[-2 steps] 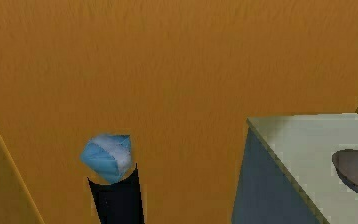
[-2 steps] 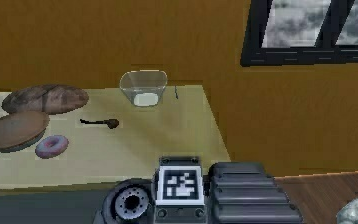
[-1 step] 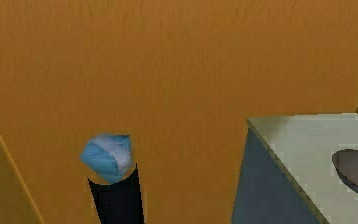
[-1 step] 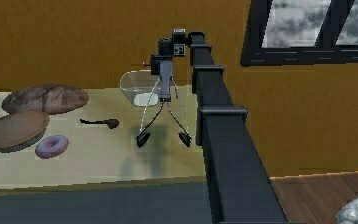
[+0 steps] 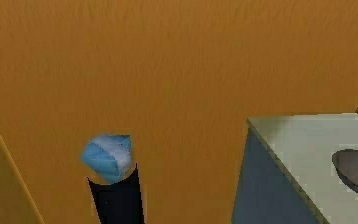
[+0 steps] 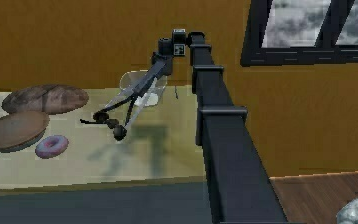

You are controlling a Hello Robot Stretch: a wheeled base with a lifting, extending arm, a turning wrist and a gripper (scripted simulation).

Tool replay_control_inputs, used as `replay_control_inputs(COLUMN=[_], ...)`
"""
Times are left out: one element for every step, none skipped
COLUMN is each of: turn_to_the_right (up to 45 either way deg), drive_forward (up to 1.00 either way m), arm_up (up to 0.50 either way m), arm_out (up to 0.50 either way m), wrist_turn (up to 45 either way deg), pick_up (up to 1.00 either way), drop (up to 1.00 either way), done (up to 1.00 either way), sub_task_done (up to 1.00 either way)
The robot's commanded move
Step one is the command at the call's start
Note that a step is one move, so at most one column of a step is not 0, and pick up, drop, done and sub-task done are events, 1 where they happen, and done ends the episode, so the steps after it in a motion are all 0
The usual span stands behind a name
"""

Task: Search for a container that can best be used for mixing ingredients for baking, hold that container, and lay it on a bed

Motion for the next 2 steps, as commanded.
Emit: replay_control_inputs(turn_to_the_right=[0.0,0.0], drive_forward=[0.00,0.00], arm_up=[0.00,0.00], arm_out=[0.00,0.00], wrist_turn=[45.0,45.0], pick_up=[0.00,0.00], drop=[0.00,0.00], done=[0.00,0.00], sub_task_done=[0.00,0.00])
